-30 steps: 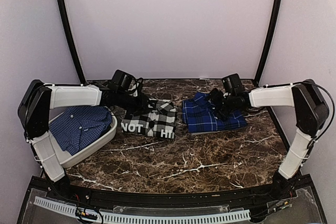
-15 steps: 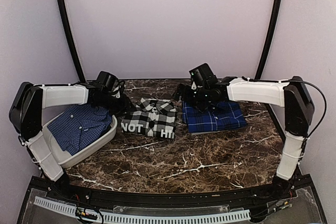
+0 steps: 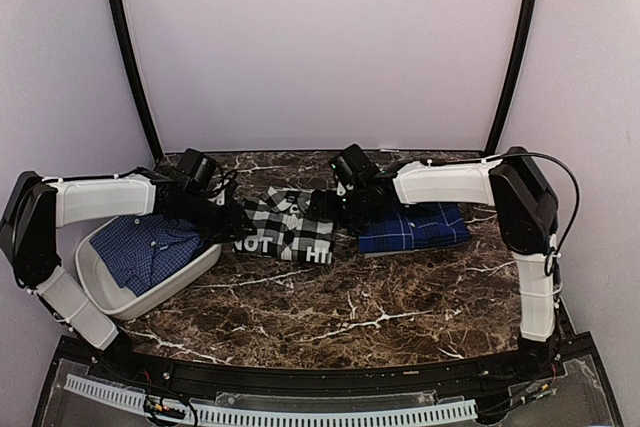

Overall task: Fold and stack the long sleeve shirts
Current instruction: Move the bin to the corner of the board.

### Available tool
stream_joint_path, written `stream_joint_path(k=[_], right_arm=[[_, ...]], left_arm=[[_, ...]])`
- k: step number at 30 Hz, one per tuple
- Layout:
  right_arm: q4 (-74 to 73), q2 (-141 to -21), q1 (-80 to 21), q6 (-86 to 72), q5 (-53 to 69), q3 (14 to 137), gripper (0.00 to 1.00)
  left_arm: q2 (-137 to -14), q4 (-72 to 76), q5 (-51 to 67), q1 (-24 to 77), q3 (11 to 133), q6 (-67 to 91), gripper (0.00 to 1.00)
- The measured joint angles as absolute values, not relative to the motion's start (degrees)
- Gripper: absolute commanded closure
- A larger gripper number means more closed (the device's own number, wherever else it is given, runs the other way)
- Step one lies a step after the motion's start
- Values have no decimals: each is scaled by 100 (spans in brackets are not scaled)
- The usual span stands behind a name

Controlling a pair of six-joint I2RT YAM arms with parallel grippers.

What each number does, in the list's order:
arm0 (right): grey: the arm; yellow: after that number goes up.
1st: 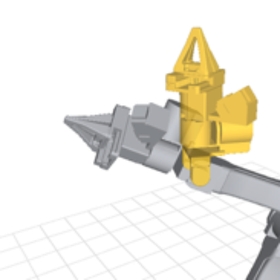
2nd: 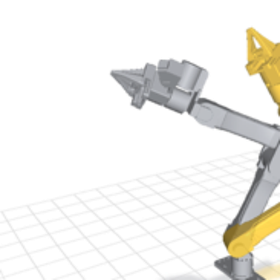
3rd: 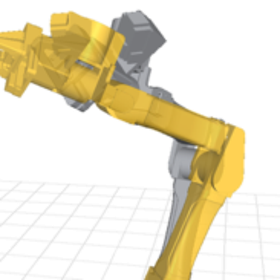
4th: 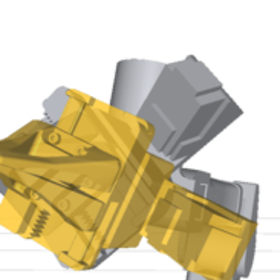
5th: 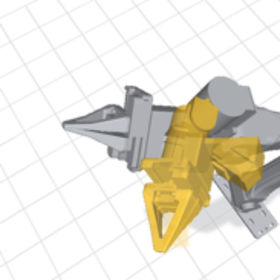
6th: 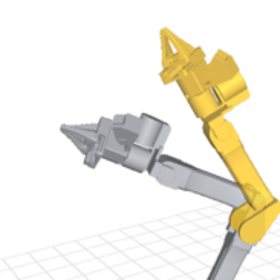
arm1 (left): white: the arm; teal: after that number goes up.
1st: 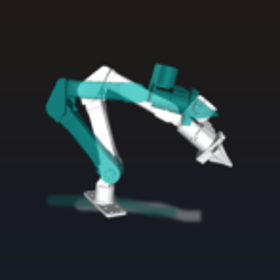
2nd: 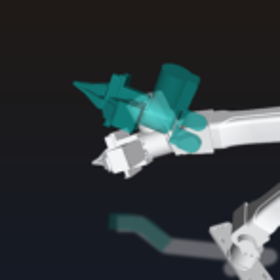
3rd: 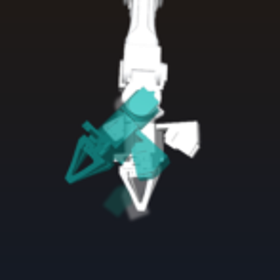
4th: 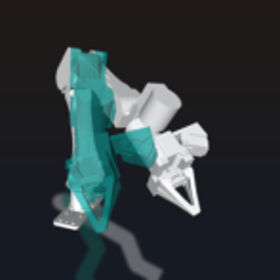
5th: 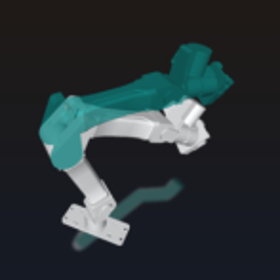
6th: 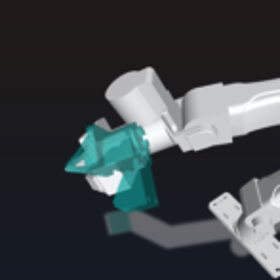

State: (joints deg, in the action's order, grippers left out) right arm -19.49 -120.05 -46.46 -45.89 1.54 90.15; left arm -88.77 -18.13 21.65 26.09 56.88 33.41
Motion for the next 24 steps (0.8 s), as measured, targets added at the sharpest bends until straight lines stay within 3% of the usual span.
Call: stream_joint_path(k=[6,24], right_arm=[[-1942,-12208,-4641,-4536,235,9146,12],[-2043,-12739,-4591,-4438,165,9483,26]], left_arm=[[-9056,-1914,1651,2596,5647,3369,60],[-10328,-1780,427,2362,6910,3367,58]])
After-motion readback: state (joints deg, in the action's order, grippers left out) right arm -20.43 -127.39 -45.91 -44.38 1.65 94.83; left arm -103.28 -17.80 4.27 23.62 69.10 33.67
